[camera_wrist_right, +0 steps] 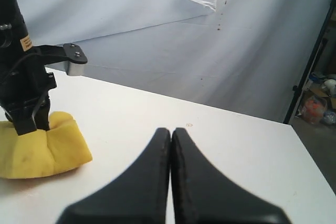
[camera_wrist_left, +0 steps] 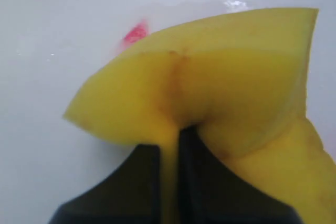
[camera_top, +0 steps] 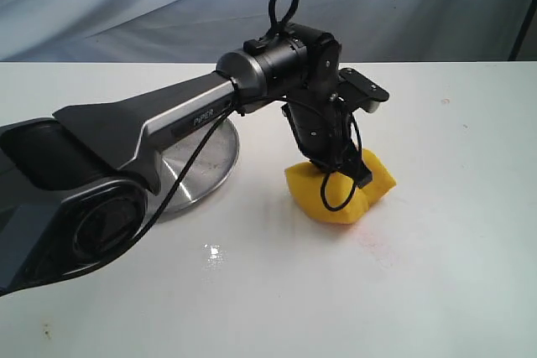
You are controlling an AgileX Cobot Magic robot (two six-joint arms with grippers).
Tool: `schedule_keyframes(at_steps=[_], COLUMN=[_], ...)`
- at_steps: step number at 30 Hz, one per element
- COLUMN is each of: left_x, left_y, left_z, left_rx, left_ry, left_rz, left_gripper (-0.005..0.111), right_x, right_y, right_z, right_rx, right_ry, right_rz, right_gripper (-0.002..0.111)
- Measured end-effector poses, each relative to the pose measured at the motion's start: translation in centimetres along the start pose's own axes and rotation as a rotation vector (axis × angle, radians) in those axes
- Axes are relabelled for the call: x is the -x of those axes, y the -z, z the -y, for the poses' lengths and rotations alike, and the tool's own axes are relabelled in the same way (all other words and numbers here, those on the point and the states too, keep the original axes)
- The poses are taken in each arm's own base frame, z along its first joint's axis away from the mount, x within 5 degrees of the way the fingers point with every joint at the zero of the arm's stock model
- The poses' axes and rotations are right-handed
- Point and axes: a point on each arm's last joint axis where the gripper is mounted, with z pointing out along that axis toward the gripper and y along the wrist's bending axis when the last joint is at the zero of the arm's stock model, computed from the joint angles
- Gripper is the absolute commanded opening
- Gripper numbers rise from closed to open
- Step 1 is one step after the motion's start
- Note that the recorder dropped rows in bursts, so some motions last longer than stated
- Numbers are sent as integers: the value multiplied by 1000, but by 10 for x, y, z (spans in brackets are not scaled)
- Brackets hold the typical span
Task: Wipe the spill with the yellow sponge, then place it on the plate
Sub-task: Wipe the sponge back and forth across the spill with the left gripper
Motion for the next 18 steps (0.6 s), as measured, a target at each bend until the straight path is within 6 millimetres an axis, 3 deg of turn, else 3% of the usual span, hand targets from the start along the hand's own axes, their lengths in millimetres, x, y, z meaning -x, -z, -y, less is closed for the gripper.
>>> schedule_keyframes(at_steps=[18], left_x=[-12], left_y=[4], left_z=[-34], left_rx=[168], left_ry=[87], left_rz=[-61], left_gripper=[0], right_x=[0], right_y=[0], right_z=[0], right_rx=[0], right_ry=[0], right_rz=[0], right_gripper=[0])
